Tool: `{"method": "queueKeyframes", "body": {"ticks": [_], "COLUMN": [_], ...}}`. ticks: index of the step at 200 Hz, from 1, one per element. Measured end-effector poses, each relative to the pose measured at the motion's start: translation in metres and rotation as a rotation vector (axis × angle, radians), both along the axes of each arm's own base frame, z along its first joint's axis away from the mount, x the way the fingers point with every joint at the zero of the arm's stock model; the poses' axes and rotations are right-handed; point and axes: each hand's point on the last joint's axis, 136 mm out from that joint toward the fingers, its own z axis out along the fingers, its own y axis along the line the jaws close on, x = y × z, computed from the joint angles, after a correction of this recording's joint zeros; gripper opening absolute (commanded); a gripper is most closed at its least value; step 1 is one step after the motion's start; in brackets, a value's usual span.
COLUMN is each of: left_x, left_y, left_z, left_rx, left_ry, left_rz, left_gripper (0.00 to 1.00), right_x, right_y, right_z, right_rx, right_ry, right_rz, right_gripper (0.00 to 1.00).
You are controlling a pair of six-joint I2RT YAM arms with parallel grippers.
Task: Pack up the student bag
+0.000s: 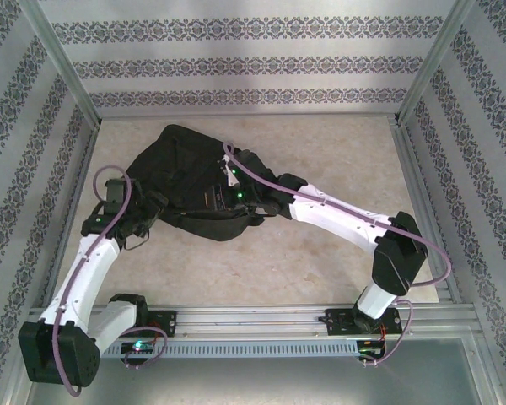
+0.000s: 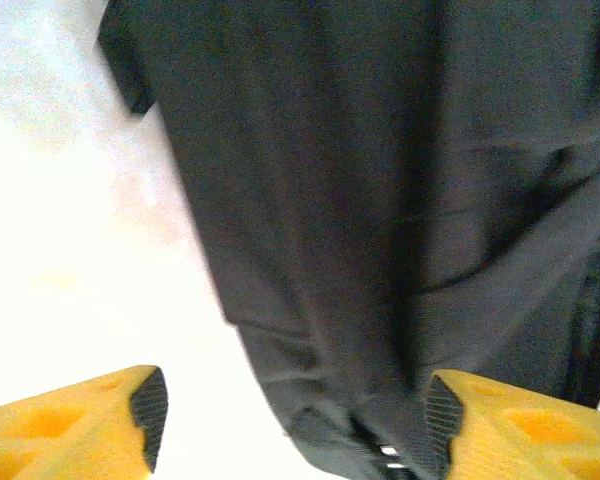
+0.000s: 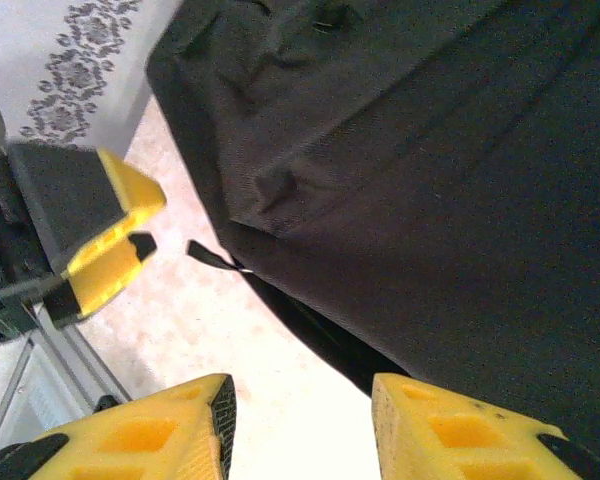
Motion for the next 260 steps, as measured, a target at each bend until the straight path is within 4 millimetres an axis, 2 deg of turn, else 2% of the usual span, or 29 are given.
{"method": "queueKeyframes", "body": {"ticks": [24, 65, 91, 136, 189, 241, 260], "left_x": [-0.005, 0.01, 0.016, 0.022, 0.02, 0.018, 0.015], "left_y": [-0.008, -0.022, -0.026, -0.03, -0.037, -0.071, -0.084], "left_z": [-0.018, -0.025, -0.024, -0.015, -0.002, 0.027, 0.033], "left_rx": [-0.068, -0.164, -0.191, -0.215, -0.219, -0.146, -0.1], "left_ry": [-0.005, -0.087, -0.126, -0.177, -0.222, -0.287, -0.293], "left_rz": [0.006, -0.01, -0.02, -0.036, -0.073, -0.246, -0.312], "left_gripper": [0.6, 0.45, 0.31, 0.0, 0.0, 0.0, 0.0], "right_x": [0.004, 0.012, 0.013, 0.009, 0.006, 0.004, 0.005], "right_y": [-0.005, -0.014, -0.018, -0.016, -0.011, -0.008, -0.008], "right_z": [-0.001, -0.011, -0.018, -0.024, -0.019, -0.017, -0.018], "right_rx": [0.0, 0.036, 0.036, 0.05, 0.082, 0.101, 0.105], "right_ry": [0.013, 0.077, 0.1, 0.123, 0.136, 0.147, 0.158], "right_rz": [-0.016, -0.046, -0.053, -0.043, -0.021, -0.015, -0.013], "right_gripper": [0.4, 0.39, 0.39, 0.38, 0.39, 0.42, 0.43]}}
